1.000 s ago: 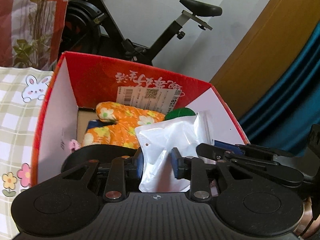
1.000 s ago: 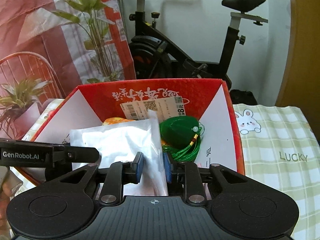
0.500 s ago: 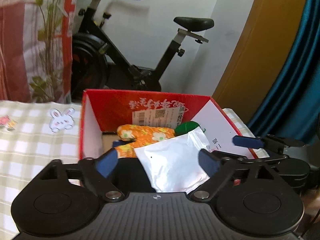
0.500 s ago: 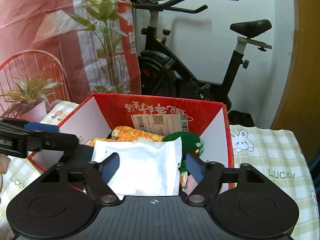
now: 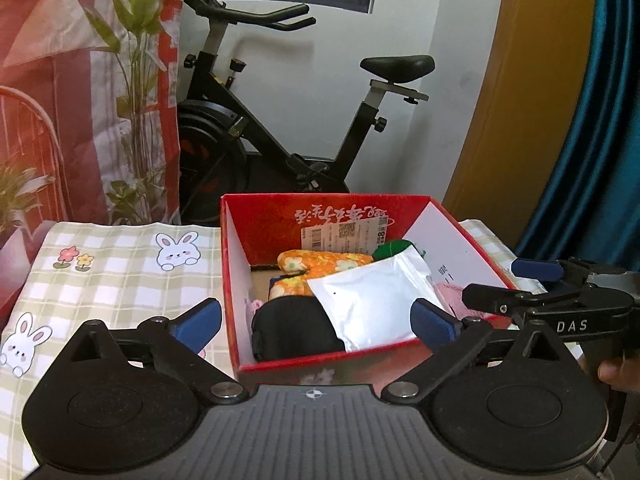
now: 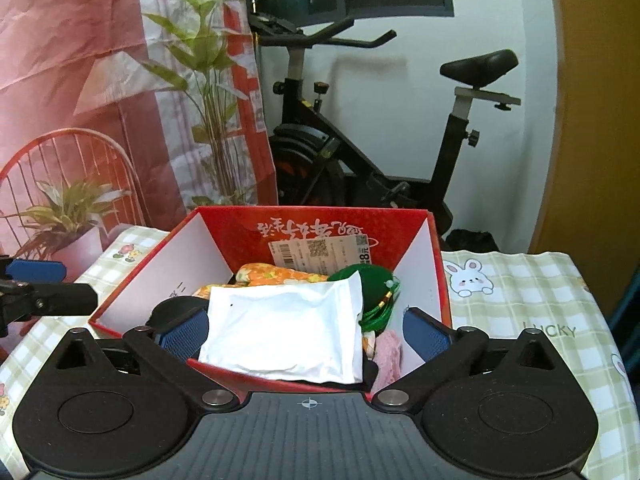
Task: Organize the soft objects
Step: 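Open both grippers to release the white packet into the box, then move both tools back to the beige knit cloth on the table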
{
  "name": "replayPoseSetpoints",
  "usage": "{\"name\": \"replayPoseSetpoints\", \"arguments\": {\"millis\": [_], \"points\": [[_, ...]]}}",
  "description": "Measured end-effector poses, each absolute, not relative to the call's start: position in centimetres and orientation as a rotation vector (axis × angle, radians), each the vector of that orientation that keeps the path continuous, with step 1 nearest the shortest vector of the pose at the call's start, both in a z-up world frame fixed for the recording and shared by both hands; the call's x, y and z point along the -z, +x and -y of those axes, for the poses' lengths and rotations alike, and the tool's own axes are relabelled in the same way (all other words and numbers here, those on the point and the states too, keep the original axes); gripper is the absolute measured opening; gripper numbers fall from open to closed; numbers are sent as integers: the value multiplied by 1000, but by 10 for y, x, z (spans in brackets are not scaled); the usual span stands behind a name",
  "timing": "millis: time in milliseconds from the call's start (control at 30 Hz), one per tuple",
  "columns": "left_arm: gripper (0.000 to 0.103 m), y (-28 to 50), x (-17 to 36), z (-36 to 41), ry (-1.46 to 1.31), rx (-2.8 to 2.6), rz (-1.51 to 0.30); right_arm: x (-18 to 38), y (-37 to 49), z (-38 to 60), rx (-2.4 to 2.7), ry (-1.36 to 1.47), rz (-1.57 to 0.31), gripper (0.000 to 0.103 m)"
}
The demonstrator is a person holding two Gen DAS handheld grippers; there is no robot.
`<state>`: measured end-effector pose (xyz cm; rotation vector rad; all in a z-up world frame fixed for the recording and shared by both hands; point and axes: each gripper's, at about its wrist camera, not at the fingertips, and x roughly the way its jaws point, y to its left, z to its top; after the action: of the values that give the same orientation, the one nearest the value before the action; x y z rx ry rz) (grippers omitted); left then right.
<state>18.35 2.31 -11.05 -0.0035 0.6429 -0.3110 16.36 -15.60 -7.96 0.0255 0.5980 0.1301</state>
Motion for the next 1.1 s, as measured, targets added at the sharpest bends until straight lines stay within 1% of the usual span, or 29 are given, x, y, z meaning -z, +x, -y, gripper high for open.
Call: {"name": "replayPoseSetpoints", "arguments": {"millis": [367,633,1100], "points": [[102,141,126,-32,-11,282,-654,86,117,149,-149,35,-576,103],[102,114,143,-41,-13,260,-665,102,87,145,-149,65,-588,103],[102,81,172,-38,-24,261,-690,131,47,136,-140,22,-613,103]]}}
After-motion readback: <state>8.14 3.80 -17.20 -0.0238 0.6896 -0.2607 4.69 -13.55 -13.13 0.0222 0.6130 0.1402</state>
